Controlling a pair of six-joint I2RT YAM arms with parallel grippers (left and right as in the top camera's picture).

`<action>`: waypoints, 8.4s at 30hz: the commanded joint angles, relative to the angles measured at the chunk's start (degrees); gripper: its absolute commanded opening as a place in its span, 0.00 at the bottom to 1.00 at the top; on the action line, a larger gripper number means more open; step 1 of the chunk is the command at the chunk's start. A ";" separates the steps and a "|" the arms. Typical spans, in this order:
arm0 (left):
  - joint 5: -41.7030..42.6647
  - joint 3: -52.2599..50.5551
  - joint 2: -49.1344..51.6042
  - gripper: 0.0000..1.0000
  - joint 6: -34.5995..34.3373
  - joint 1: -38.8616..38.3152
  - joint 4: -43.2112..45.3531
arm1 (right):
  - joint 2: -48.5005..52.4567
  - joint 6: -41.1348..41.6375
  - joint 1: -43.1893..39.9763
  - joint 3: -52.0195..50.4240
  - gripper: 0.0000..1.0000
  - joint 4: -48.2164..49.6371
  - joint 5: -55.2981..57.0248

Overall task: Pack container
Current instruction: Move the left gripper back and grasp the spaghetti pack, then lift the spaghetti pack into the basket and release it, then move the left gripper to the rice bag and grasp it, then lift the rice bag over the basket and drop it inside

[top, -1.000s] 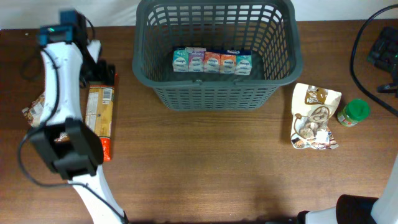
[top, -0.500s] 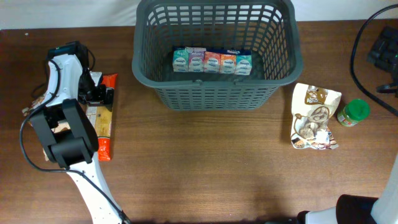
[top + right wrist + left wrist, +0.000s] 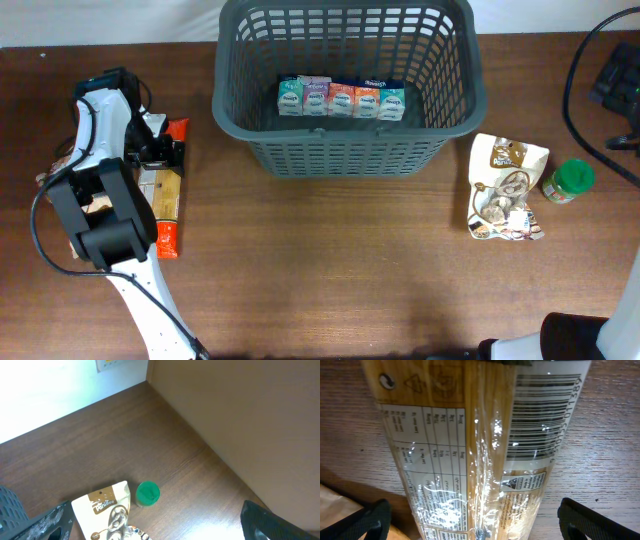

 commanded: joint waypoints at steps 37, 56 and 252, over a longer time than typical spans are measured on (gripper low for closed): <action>6.64 51.71 -1.33 0.02 3.06 -4.61 -19.15 | 0.00 0.74 0.35 0.07 0.99 0.15 1.51; 10.16 63.87 -8.70 0.02 64.13 -33.31 -12.13 | 0.00 0.74 0.35 0.07 0.99 0.13 1.51; 18.16 42.34 8.09 0.11 50.71 -47.67 -1.75 | 0.00 0.74 0.35 0.07 0.99 0.15 1.51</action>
